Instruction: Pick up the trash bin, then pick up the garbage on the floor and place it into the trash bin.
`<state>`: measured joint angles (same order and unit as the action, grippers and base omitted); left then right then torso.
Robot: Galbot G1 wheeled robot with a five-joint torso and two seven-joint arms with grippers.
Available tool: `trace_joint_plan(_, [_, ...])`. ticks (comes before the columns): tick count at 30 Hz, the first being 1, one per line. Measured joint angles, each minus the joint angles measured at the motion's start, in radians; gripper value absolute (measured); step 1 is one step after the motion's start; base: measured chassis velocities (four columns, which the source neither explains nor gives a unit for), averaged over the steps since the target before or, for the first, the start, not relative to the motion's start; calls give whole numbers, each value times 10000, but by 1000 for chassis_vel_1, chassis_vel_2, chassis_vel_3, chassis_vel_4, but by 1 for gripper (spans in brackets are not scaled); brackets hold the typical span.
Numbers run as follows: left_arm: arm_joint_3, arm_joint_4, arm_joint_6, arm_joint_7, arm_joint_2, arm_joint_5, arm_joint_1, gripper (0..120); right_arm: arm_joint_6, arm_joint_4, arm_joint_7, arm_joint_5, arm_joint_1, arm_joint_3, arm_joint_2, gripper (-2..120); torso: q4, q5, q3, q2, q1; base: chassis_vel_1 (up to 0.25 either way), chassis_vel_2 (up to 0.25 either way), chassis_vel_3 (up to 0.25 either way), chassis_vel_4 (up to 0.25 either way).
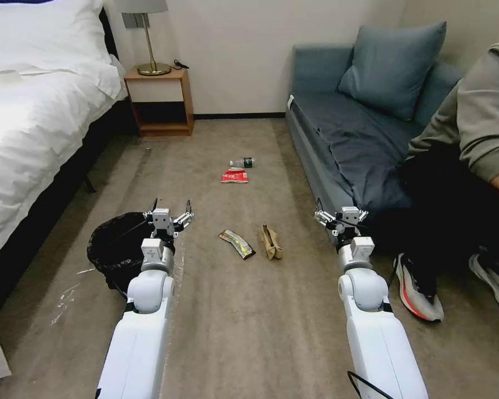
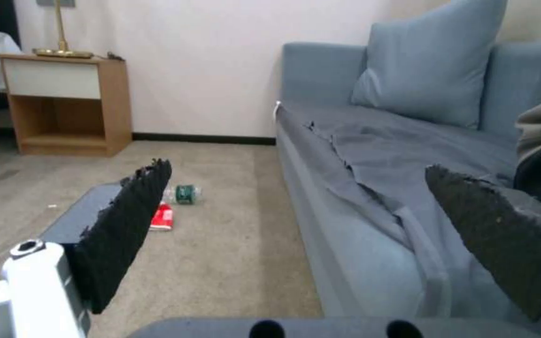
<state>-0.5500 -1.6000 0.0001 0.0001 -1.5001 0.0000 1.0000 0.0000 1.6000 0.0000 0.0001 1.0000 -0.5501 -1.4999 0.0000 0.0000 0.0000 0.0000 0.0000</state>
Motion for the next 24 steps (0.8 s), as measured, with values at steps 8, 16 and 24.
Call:
trace_joint_plan(8, [0, 0, 0, 0, 0, 0, 0, 100, 0, 0, 0, 0, 0, 0, 0, 100, 0, 0, 0, 0, 0, 0, 0, 0, 0])
trace_joint_plan(16, [0, 0, 0, 0, 0, 0, 0, 100, 0, 0, 0, 0, 0, 0, 0, 100, 0, 0, 0, 0, 0, 0, 0, 0, 0])
trace_joint_plan(24, [0, 0, -1, 0, 0, 0, 0, 100, 0, 0, 0, 0, 0, 0, 0, 100, 0, 0, 0, 0, 0, 0, 0, 0, 0])
